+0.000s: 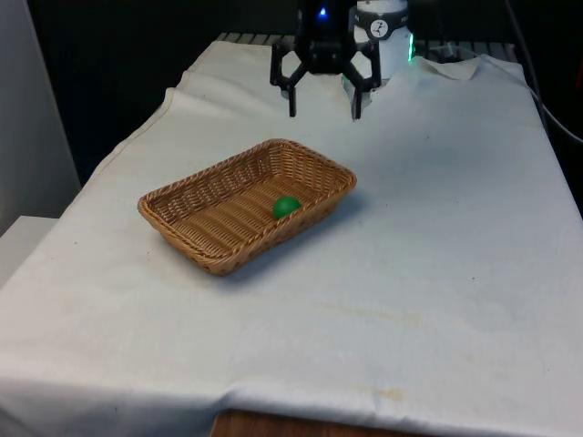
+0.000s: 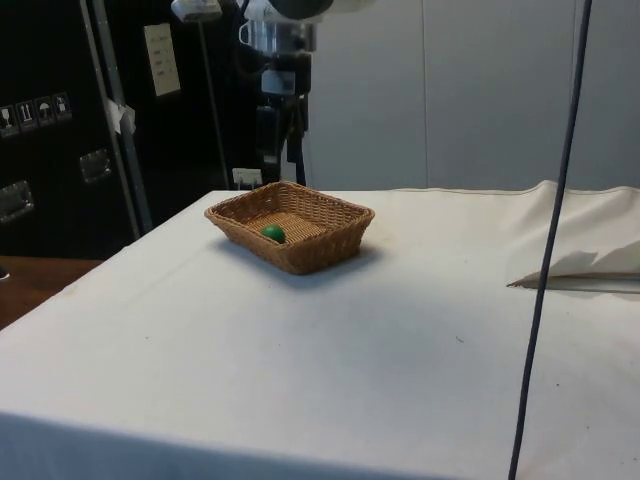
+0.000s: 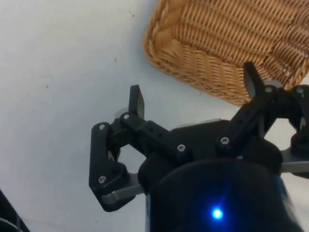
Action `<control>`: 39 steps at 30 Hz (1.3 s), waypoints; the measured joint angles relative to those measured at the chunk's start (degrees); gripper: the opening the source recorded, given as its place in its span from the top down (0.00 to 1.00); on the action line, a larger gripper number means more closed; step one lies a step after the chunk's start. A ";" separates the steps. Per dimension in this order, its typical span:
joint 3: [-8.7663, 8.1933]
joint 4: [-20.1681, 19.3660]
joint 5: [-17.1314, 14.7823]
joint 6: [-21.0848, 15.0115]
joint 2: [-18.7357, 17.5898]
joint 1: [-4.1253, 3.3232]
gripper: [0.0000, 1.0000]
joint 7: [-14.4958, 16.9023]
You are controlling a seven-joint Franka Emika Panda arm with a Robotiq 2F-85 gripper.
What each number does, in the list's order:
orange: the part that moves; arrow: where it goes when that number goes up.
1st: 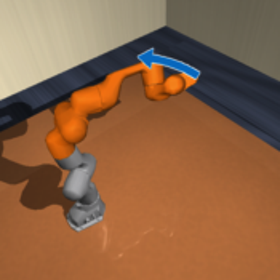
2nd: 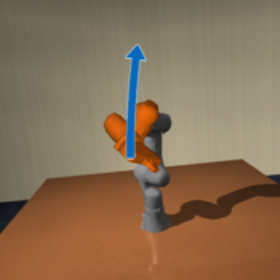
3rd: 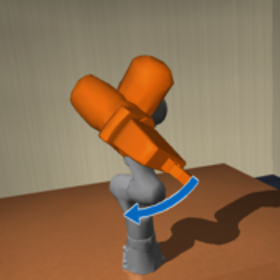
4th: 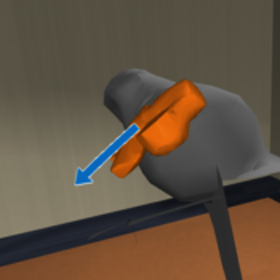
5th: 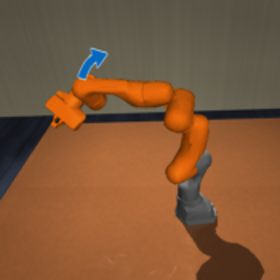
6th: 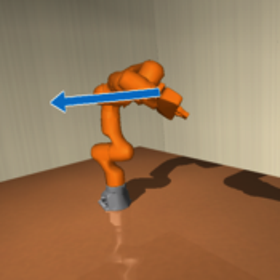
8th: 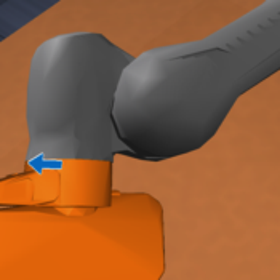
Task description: Pick up the ball and place it into the basket.
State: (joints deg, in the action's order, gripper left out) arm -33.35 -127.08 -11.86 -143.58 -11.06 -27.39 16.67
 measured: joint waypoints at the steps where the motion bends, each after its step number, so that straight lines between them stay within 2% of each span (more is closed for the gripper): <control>1: 0.23 -0.23 0.40 0.00 0.40 -0.06 0.00 -0.40; 10: 2.29 -1.55 2.69 0.00 2.35 -0.40 0.00 -2.98; 23: 7.05 -2.29 6.02 0.06 3.15 -0.63 0.00 -8.71; 28: 8.08 -2.01 7.56 0.40 3.21 -0.69 0.00 -10.89; 33: 8.14 -1.20 7.91 2.01 3.72 -0.69 0.00 -11.86; 39: 8.14 1.15 8.02 5.56 3.95 -0.69 0.00 -13.41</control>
State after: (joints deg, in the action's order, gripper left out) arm -25.21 -125.94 -3.84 -138.03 -7.10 -28.07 3.27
